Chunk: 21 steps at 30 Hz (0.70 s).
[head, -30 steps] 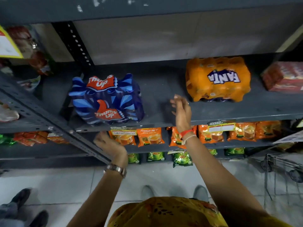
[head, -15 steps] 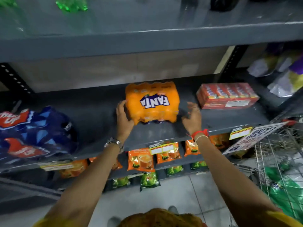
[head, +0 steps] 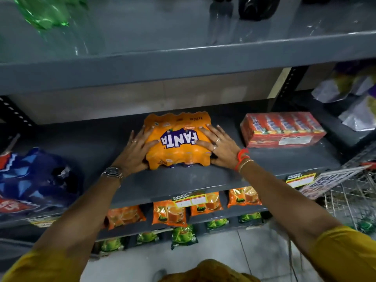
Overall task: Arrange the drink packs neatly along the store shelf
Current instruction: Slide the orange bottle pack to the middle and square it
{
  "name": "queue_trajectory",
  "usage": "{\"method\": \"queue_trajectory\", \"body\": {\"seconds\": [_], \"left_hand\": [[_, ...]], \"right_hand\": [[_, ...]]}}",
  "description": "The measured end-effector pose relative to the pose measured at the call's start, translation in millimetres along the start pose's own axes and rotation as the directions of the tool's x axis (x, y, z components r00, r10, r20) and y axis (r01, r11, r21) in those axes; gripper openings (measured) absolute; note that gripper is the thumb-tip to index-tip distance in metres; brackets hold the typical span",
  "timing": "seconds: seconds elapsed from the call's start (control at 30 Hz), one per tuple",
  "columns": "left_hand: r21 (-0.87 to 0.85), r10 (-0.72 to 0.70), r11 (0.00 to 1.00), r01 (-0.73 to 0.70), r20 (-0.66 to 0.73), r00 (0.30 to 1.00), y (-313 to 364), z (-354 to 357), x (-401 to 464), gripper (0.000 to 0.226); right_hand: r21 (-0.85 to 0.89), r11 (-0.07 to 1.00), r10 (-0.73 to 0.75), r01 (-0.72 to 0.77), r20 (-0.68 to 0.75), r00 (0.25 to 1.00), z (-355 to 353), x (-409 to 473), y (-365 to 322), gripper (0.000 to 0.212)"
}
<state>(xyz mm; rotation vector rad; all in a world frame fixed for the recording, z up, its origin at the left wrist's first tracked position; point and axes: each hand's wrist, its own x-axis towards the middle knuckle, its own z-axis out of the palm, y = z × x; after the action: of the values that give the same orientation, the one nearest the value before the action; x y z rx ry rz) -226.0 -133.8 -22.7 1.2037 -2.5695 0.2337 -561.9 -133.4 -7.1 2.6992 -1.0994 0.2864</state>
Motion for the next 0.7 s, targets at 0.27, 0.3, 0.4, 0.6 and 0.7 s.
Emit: {"method": "queue_trajectory", "body": {"seconds": [0.27, 0.3, 0.4, 0.6, 0.7], "left_hand": [[-0.185, -0.106, 0.975, 0.121, 0.089, 0.990, -5, -40, 20, 0.099], [-0.258, -0.114, 0.955, 0.144, 0.127, 0.985, -6, -50, 23, 0.102], [-0.383, -0.090, 0.907, 0.174, 0.226, 0.970, -11, -73, 33, 0.108], [-0.523, -0.128, 0.783, 0.336, 0.393, 0.911, -6, -104, 58, 0.100], [-0.645, -0.112, 0.593, 0.482, 0.527, 0.842, -3, -101, 56, 0.091]], "right_hand": [[0.112, 0.993, -0.021, 0.019, 0.015, 1.000, -18, 12, 14, 0.089], [0.127, 0.992, -0.002, -0.002, 0.035, 0.999, -22, 15, 16, 0.092], [0.204, 0.977, 0.044, -0.060, 0.080, 0.996, -44, 25, 20, 0.096], [0.366, 0.861, 0.305, -0.352, 0.182, 0.935, -87, 39, 20, 0.113], [0.579, 0.654, 0.418, -0.488, 0.261, 0.870, -89, 50, 16, 0.098]]}}
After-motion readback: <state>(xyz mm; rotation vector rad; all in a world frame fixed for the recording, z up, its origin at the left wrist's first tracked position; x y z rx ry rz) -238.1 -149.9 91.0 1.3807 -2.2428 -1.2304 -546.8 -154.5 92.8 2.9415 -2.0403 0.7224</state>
